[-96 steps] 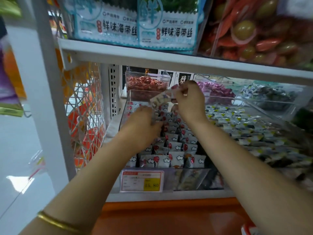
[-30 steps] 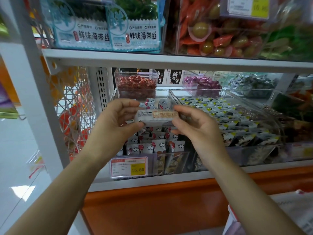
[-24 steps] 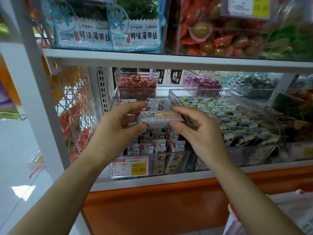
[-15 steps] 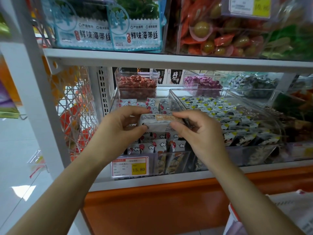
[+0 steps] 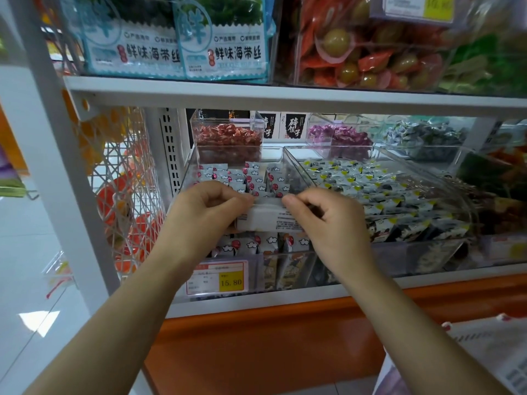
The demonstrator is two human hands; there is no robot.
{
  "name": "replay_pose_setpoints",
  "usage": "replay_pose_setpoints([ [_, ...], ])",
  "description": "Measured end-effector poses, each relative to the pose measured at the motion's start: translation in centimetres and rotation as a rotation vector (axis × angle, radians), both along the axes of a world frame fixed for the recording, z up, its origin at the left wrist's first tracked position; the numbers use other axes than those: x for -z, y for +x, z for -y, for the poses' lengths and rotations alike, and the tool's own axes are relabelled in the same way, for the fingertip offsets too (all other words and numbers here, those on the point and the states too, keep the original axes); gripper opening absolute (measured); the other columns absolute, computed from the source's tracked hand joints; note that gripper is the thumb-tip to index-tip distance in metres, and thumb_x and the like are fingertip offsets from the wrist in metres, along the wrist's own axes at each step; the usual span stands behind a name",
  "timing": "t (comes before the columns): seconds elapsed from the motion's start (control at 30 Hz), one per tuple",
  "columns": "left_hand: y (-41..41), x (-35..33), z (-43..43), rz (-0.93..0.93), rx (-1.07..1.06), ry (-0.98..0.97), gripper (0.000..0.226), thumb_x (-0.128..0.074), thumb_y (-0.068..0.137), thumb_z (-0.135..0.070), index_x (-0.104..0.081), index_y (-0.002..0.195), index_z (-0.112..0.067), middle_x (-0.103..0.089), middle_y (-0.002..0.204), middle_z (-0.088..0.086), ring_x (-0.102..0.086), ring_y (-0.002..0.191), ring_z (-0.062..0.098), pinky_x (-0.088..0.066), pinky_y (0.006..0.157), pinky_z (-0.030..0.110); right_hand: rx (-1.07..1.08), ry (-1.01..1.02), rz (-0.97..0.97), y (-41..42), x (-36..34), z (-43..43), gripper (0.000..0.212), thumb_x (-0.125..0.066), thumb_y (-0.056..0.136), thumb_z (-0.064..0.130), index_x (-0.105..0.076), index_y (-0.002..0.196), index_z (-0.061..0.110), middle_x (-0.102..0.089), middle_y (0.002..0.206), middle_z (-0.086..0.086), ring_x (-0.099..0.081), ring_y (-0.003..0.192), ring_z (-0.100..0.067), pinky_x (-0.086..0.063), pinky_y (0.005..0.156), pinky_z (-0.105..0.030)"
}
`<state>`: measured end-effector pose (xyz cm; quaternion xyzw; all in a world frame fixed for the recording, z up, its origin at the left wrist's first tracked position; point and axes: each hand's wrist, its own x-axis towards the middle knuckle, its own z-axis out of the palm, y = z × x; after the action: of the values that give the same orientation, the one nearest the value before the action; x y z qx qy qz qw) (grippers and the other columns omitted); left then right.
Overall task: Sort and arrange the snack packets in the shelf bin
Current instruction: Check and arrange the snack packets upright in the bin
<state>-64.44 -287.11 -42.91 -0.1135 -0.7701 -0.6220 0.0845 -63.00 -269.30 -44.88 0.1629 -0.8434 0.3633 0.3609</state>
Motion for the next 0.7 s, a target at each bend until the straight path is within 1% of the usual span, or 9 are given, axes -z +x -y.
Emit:
replay_pose_setpoints([
  [0.13, -0.1, 0.1, -0.3, 0.027, -0.019, 0.016, 0.016, -0.068, 0.079, -0.03, -0.071, 0.07, -0.016, -0.07, 0.079, 0.011, -0.065, 0.083, 0.04, -0.054, 0.071, 0.059, 0.002, -0.006, 0.026, 0.0, 0.0, 0.0, 0.028, -0.058, 0.091, 0.025, -0.066, 0.069, 0.009, -0.052, 0.055, 0.002, -0.05, 0.058, -0.016, -0.03, 0.048, -0.018],
  [0.2, -0.6, 0.4, -0.2, 0.067, -0.012, 0.092, 0.02, -0.067, 0.082, -0.025, -0.069, 0.071, -0.009, -0.07, 0.082, 0.013, -0.068, 0.081, 0.034, -0.059, 0.068, 0.048, -0.056, -0.072, 0.098, 0.1, -0.1, -0.1, 0.015, -0.059, 0.089, 0.026, -0.07, 0.088, 0.015, -0.062, 0.071, 0.009, -0.057, 0.066, -0.006, -0.039, 0.055, -0.014],
  [0.27, -1.0, 0.5, -0.2, 0.129, 0.0, 0.233, 0.024, -0.064, 0.084, -0.021, -0.067, 0.077, 0.001, -0.068, 0.089, 0.015, -0.071, 0.078, 0.024, -0.059, 0.061, 0.029, -0.144, -0.158, 0.239, 0.1, -0.1, -0.2, 0.032, -0.065, 0.084, 0.029, -0.062, 0.115, 0.025, -0.064, 0.102, 0.014, -0.06, 0.089, 0.002, -0.048, 0.075, -0.014],
  [0.33, -1.4, 0.6, -0.2, 0.18, 0.0, 0.309, 0.03, -0.062, 0.086, -0.022, -0.065, 0.087, 0.008, -0.067, 0.096, 0.015, -0.071, 0.078, 0.019, -0.056, 0.061, 0.021, -0.186, -0.208, 0.293, 0.0, -0.2, -0.3, 0.047, -0.071, 0.079, 0.025, -0.054, 0.122, 0.033, -0.061, 0.118, 0.012, -0.059, 0.102, -0.001, -0.05, 0.087, -0.021],
  [0.47, -1.9, 0.4, -0.5, 0.219, 0.05, 0.336, 0.033, -0.057, 0.088, -0.031, -0.066, 0.086, 0.001, -0.07, 0.091, 0.015, -0.071, 0.075, 0.021, -0.057, 0.061, 0.023, -0.18, -0.266, 0.249, -0.6, -0.9, -0.4, 0.033, -0.071, 0.079, 0.02, -0.057, 0.103, 0.038, -0.066, 0.097, 0.013, -0.063, 0.078, -0.001, -0.053, 0.067, -0.018],
  [0.53, -2.6, 0.1, -0.7, 0.116, -0.005, 0.134, 0.033, -0.05, 0.093, -0.036, -0.065, 0.084, -0.008, -0.07, 0.089, 0.012, -0.07, 0.075, 0.022, -0.059, 0.065, 0.032, -0.113, -0.296, 0.243, -1.4, -1.4, -0.9, 0.026, -0.07, 0.079, 0.022, -0.06, 0.103, 0.028, -0.066, 0.091, 0.007, -0.063, 0.07, -0.006, -0.051, 0.058, -0.017],
  [0.6, -4.2, -0.1, -0.8, -0.095, -0.122, -0.207, 0.028, -0.046, 0.096, -0.034, -0.062, 0.088, -0.013, -0.067, 0.085, 0.007, -0.065, 0.076, 0.024, -0.054, 0.067, 0.035, -0.032, -0.331, 0.236, -2.6, -2.1, -1.3, 0.021, -0.07, 0.08, 0.021, -0.06, 0.098, 0.02, -0.067, 0.087, -0.001, -0.066, 0.066, -0.011, -0.053, 0.056, -0.02],
  [0.67, -6.6, -0.2, -1.0, -0.253, -0.173, -0.535, 0.026, -0.047, 0.096, -0.025, -0.063, 0.102, -0.007, -0.063, 0.094, 0.005, -0.06, 0.089, 0.026, -0.048, 0.075, 0.033, 0.013, -0.311, 0.256, -4.4, -2.9, -1.5, 0.016, -0.071, 0.08, 0.017, -0.059, 0.09, 0.014, -0.067, 0.085, -0.008, -0.066, 0.059, -0.01, -0.055, 0.054, -0.023],
  [0.7, -8.1, -0.1, -1.1, -0.28, -0.159, -0.686, 0.027, -0.046, 0.096, -0.023, -0.062, 0.102, -0.003, -0.061, 0.102, 0.01, -0.058, 0.098, 0.029, -0.047, 0.084, 0.037, 0.028, -0.291, 0.28, -5.5, -3.2, -1.5, 0.016, -0.07, 0.081, 0.015, -0.058, 0.091, 0.011, -0.067, 0.087, -0.011, -0.066, 0.059, -0.012, -0.057, 0.057, -0.027],
])
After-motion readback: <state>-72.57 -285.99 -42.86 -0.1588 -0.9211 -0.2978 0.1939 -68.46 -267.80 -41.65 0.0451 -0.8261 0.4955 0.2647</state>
